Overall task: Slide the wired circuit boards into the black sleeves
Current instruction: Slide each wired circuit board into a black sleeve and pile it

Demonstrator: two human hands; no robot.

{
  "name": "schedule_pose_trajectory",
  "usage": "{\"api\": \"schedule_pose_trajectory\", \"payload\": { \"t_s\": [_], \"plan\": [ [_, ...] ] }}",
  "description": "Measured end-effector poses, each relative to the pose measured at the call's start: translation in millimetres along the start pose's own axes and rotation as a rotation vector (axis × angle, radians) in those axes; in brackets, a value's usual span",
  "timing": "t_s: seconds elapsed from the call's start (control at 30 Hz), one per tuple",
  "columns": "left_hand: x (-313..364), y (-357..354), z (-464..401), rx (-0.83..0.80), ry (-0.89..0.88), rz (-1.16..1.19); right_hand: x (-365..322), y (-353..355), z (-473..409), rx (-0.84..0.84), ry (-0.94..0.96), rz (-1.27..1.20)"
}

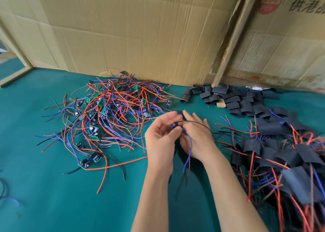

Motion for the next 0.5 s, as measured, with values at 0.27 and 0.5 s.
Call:
{"api": "schedule_pose_trajectory", "payload": {
  "t_s": [0.27,0.5],
  "plan": [
    [0.1,0.9,-2.7,0.029,-0.02,0.084,-3.0,-3.2,1.1,0.074,-0.027,-0.094],
    [-0.8,1.3,-4.0,0.054,0.074,0.271,5.4,34.7,15.3,0.352,-0.12,-0.648]
  ]
}}
Point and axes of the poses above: each hand's wrist, its own z-axis away from the middle knuckle, its own y-axis out of the back of the hand, x = y × z, the point moved 2 cm from there along -z, towards the middle knuckle, and after that the axes turned 5 degrees about -z, right-handed, at the moved point
